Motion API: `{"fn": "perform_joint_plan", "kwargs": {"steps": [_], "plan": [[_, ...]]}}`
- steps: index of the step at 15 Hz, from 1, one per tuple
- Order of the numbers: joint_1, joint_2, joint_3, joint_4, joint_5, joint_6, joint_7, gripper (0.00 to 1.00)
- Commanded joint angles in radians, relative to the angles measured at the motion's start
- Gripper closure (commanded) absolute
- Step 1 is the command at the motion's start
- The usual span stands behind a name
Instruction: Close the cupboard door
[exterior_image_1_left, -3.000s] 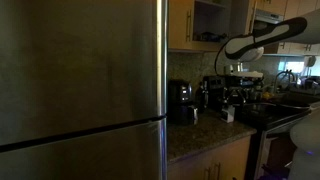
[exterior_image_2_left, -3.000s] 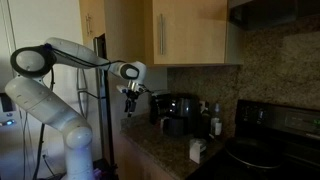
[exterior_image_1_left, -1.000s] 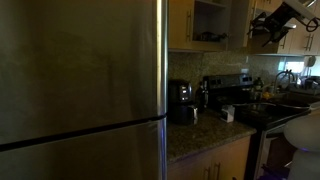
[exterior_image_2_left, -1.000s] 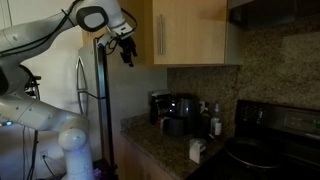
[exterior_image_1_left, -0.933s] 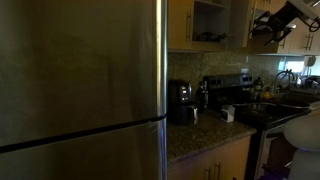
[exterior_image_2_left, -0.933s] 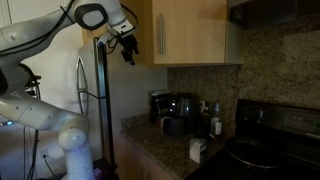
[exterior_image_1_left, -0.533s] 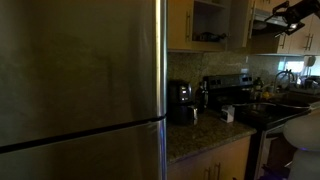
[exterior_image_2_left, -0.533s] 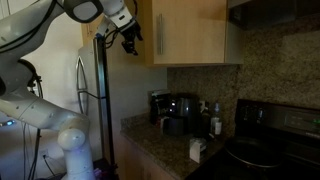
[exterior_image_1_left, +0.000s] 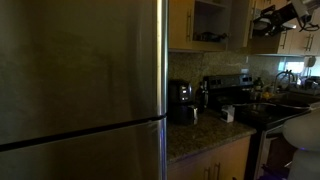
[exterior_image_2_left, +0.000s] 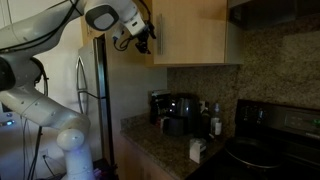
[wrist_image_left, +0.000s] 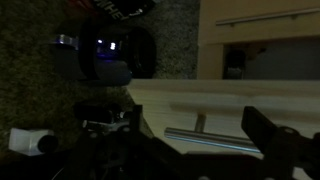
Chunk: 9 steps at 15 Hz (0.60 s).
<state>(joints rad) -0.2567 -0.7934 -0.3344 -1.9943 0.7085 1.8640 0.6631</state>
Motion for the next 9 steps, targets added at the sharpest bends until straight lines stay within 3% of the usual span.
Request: {"fn": "perform_joint_plan", "kwargs": {"steps": [1, 3, 4, 6, 9], "plan": [[-0.022, 0.115, 0.03, 0.029, 0.137, 0.176, 0.064, 0.0], [-0.003, 0.135, 0.047, 0.03, 0.176, 0.122, 0.052, 0.0], [-0.021, 0.064, 0.038, 0.001, 0.143, 0.053, 0.023, 0.0], [-0.015, 0.074, 0.051, 0.002, 0.168, 0.055, 0.026, 0.0], [-0.048, 0.048, 0.175, -0.067, 0.121, 0.178, 0.006, 0.0]]}}
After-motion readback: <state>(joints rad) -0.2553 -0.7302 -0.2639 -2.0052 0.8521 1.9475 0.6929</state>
